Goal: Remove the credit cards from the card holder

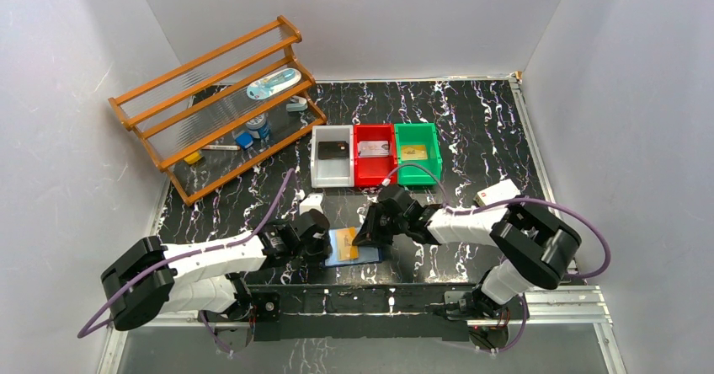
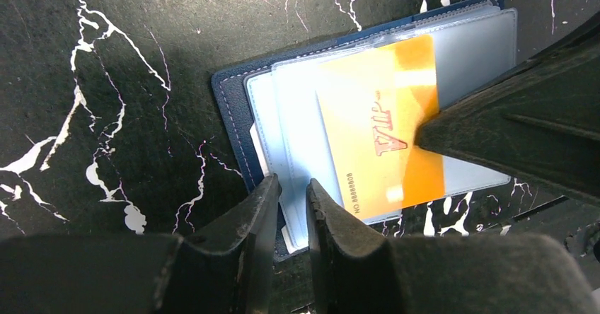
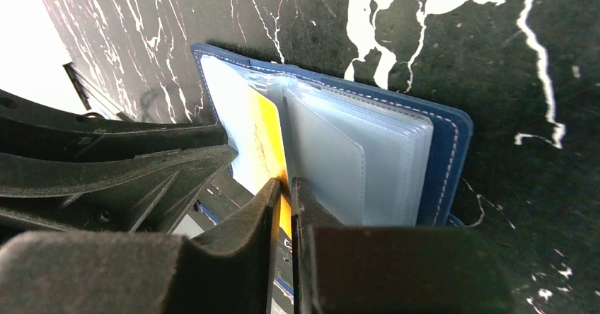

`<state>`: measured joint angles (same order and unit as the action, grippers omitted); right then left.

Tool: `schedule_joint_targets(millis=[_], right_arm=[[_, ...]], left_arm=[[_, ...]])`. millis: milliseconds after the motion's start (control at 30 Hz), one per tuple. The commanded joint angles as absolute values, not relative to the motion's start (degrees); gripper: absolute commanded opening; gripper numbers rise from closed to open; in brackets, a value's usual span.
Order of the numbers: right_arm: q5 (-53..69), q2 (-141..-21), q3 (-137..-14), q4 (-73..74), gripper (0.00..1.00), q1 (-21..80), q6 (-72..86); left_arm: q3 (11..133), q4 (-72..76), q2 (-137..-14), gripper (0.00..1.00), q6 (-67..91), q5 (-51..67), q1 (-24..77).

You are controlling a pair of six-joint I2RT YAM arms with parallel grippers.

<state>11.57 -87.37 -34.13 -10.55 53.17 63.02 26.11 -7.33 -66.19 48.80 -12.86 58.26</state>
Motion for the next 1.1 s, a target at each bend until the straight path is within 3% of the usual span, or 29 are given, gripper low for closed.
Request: schedule_joint_targets(millis=[0, 367, 700, 800, 867, 933, 1067], right_arm=[[10.3, -83.9, -33.8, -8.7, 0.19, 52.0, 62.6], [12.2, -84.0, -34.0, -9.3, 0.23, 51.7, 62.8], [15.6, -88.0, -28.2, -26.2, 0.3, 51.3, 70.5], [15.7, -89.1, -27.1, -29.8, 0.25, 51.3, 71.4], [15.3, -89.1, -27.1, -29.6, 0.13, 51.3, 70.9], [14.0, -87.9, -27.1, -27.3, 0.06, 51.2, 70.2], [9.9, -84.0, -27.2, -19.8, 0.06, 51.2, 67.4]], left_arm=[[24.1, -11.6, -67.2, 0.2, 48.6, -15.0, 58.4], [29.6, -16.3, -76.2, 0.16, 46.1, -16.1, 58.5], [31.0, -17.2, -78.1, 0.09, 45.7, -15.6, 58.4], [30.8, -17.2, -77.9, 0.08, 45.5, -15.3, 58.4], [30.6, -17.3, -77.6, 0.08, 45.6, -15.3, 58.5], [30.3, -17.5, -77.2, 0.07, 45.8, -15.5, 58.4], [30.1, -17.7, -75.9, 0.04, 45.9, -15.4, 58.5]])
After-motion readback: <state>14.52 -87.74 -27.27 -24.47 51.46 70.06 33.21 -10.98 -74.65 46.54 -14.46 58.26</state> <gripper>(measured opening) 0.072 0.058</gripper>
